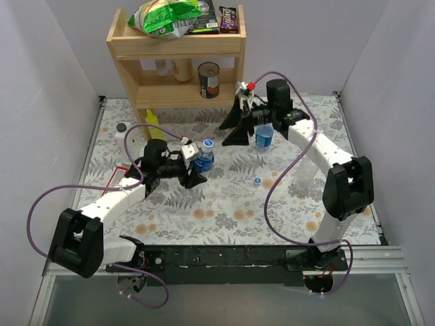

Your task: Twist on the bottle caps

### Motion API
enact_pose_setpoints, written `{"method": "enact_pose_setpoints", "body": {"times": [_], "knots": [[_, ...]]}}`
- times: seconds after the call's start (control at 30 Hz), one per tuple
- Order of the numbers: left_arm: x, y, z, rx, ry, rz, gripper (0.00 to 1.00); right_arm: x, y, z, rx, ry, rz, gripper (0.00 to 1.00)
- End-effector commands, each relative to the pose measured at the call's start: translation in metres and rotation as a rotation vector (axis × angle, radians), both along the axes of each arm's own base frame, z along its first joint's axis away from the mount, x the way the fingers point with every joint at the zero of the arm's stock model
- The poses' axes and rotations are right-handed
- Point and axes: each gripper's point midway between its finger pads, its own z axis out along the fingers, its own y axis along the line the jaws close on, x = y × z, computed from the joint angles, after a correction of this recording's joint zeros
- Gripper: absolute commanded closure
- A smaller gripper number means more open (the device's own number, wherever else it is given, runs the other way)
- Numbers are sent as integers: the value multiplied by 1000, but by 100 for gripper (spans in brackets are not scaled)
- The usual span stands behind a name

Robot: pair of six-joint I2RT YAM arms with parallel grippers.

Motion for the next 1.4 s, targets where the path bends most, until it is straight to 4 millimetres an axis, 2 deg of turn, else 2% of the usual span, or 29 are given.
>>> {"method": "enact_pose_setpoints", "body": {"times": [0.0,0.03,0.1,0.13,0.17,0.2,0.23,0.53,1.03,1.2,1.37], "knots": [[-22,-2,-6,45,37,-162,100,-5,-4,31,11,-234,74,6],[-23,-2,-8,54,39,-175,100,-3,-3,46,14,-297,74,6],[-22,-1,-13,83,38,-198,100,-12,-4,31,-25,-370,131,6],[-21,-1,-14,90,34,-205,100,-12,-3,38,-43,-453,142,6],[-21,0,-18,104,37,-214,100,-29,-5,22,-96,-416,198,6],[-19,0,-16,109,27,-217,100,-31,-3,19,-90,-527,242,6],[-18,0,-17,114,26,-222,100,-32,-4,12,-121,-567,261,6],[-13,4,-21,165,-28,-243,100,-53,-8,-13,-198,-750,402,14],[-7,11,-38,232,-17,-234,100,-74,3,-14,-164,-774,464,25],[-5,11,-40,244,-15,-231,100,-73,6,-14,-163,-786,471,28],[-5,12,-40,247,-13,-230,100,-73,8,-15,-169,-795,479,36]]}}
